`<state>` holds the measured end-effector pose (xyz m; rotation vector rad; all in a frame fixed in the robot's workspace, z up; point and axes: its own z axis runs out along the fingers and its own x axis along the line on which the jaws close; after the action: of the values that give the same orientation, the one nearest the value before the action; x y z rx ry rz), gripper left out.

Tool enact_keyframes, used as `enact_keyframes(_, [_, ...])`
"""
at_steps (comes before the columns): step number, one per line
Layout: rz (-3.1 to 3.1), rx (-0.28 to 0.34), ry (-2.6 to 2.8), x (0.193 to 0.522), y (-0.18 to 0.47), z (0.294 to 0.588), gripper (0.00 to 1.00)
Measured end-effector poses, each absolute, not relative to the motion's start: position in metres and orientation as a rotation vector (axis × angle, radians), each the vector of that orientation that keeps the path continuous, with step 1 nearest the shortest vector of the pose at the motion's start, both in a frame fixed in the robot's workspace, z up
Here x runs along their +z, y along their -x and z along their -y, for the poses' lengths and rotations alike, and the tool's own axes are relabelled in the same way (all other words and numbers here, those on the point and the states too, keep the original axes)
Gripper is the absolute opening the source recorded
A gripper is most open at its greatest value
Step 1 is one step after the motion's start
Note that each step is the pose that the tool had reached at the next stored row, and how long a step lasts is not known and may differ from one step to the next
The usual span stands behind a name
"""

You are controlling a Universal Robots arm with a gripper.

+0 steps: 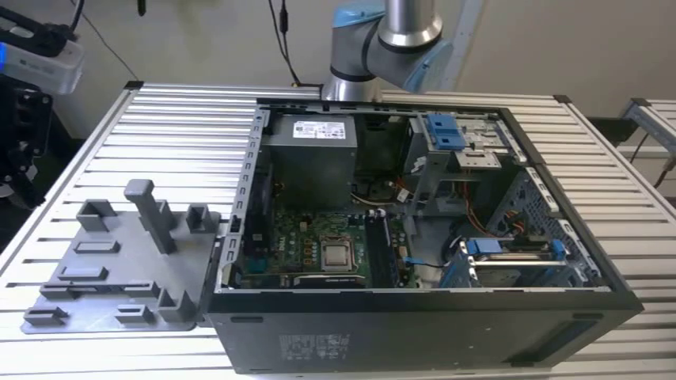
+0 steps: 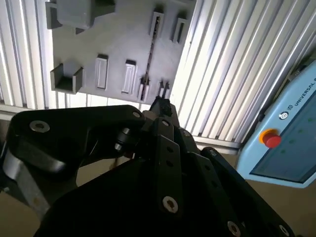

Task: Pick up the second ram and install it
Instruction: 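Pick up the second ram and move it above second insertion slot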

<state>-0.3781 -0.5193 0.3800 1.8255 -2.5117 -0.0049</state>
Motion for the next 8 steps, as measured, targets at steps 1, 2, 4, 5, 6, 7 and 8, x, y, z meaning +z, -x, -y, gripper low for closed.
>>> enact_keyframes(1, [2.498,-0.004,-1.843,0.38,0.3781,0.5193,0.11])
enact_keyframes(2, [2.484,-0.003,-1.862,0.3798,0.3781,0.5192,0.11])
enact_keyframes(4, [2.456,0.0,-1.898,0.3797,0.3781,0.5192,0.11])
enact_keyframes(5, [2.442,0.001,-1.915,0.3796,0.3781,0.5193,0.11])
enact_keyframes(6, [2.43,0.002,-1.929,0.3796,0.3781,0.5193,0.11])
enact_keyframes(7, [2.42,0.002,-1.942,0.3795,0.3781,0.5193,0.11])
enact_keyframes(8, [2.41,0.003,-1.954,0.3794,0.3781,0.5193,0.11])
